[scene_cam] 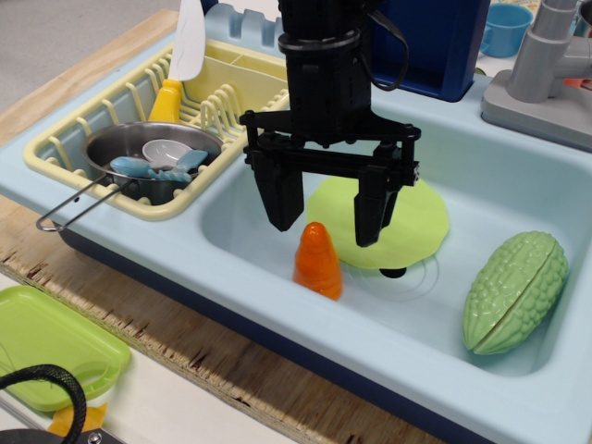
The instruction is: Put carrot on plate
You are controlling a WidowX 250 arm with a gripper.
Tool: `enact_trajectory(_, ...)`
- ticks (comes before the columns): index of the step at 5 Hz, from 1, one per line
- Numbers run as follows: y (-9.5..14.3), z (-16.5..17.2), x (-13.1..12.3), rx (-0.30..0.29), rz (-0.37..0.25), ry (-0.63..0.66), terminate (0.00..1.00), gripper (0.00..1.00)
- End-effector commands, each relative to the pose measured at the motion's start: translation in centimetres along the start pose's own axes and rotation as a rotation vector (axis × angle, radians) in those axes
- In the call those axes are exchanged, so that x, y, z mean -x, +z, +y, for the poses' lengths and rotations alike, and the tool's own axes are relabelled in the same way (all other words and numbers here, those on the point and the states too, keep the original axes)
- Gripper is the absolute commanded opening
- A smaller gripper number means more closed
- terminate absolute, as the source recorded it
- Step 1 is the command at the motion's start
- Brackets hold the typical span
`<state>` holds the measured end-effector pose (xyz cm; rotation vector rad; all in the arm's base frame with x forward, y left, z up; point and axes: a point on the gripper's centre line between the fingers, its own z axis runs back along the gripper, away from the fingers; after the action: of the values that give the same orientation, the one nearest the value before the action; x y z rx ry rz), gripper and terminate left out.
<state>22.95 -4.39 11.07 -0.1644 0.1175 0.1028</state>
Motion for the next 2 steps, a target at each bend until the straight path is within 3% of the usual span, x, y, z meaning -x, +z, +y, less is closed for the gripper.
enact_trajectory(1,0.0,0.0,0.0,0.0,0.0,0.0,0.0,1.0)
enact_trajectory(2,-0.75,-0.04,0.56,-0.012,0.032,-0.009,0.0,1.0)
